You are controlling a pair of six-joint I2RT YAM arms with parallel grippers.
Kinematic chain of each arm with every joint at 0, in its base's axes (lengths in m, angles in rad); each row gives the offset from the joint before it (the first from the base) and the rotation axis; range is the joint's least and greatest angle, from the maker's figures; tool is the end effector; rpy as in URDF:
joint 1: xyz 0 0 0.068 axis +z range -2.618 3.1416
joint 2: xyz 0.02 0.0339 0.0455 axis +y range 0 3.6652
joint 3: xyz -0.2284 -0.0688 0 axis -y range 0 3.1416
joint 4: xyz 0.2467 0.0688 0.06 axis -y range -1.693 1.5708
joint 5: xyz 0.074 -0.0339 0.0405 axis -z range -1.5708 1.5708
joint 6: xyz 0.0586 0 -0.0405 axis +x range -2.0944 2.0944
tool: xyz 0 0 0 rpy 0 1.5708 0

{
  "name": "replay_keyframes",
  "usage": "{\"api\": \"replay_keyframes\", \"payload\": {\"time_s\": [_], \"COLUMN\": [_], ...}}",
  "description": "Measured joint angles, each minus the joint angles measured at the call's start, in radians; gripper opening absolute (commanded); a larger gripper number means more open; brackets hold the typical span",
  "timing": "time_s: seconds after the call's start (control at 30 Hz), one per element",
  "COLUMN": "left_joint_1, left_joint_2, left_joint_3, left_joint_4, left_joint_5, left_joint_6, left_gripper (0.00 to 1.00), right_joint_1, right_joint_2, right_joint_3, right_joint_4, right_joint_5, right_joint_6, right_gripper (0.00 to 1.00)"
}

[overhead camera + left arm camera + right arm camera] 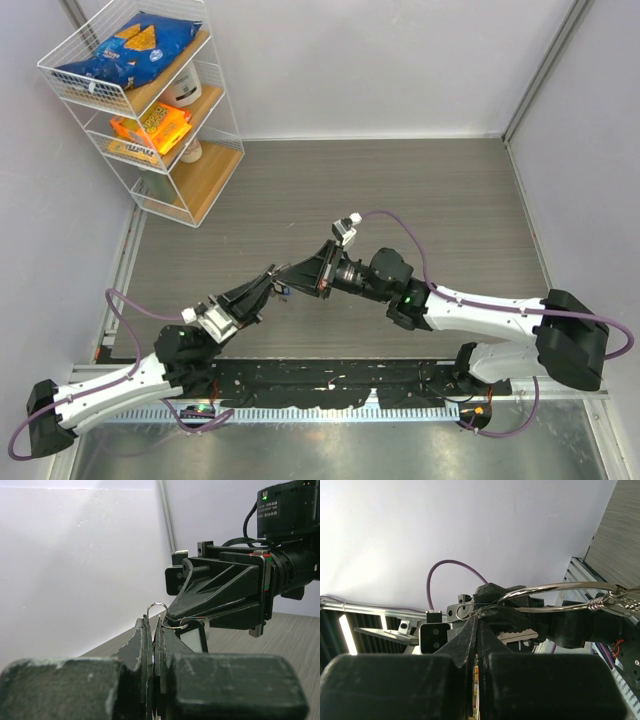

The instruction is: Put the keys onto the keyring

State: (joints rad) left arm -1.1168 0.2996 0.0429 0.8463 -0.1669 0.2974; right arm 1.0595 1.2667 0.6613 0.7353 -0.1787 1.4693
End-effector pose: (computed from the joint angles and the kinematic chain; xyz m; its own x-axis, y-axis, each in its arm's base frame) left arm 0.0812 -0.1442 0.2496 0.4751 -0.3147 -0.8217 0.7180 0.6786 0.1552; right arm 0.1471 0.2834 0.2574 -0.9332 0.3376 -0.1234 -0.1588 -0.0792 0.9841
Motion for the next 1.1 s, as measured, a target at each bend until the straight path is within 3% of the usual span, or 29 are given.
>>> {"api": "replay_keyframes", "payload": {"time_s": [0.37,0.7,1.1], "left_joint_1": [-0.04,-0.083,-0.084], "left_joint_2": [0.006,0.032,0.05], "left_joint_3": [0.015,0.018,0.018], "left_joint_4": [-0.079,-0.133,-0.145], "left_joint_5": [-0.011,0.092,0.092], "left_joint_6": [0.082,0.082,0.082], "left_gripper": [0.0,0.0,0.0], "right_joint_1": [-0.017,-0.056,-0.056], "right_joint_2": [-0.06,-0.068,-0.133], "right_joint_3": [0.031,0.034,0.034], "right_joint_4": [-0.181,-0.195,-0.2], "right_joint_5": [-0.003,0.057,0.067], "right_joint_6": [-0.008,-0.018,-0.032], "right_gripper": [0.06,0.06,0.06]}}
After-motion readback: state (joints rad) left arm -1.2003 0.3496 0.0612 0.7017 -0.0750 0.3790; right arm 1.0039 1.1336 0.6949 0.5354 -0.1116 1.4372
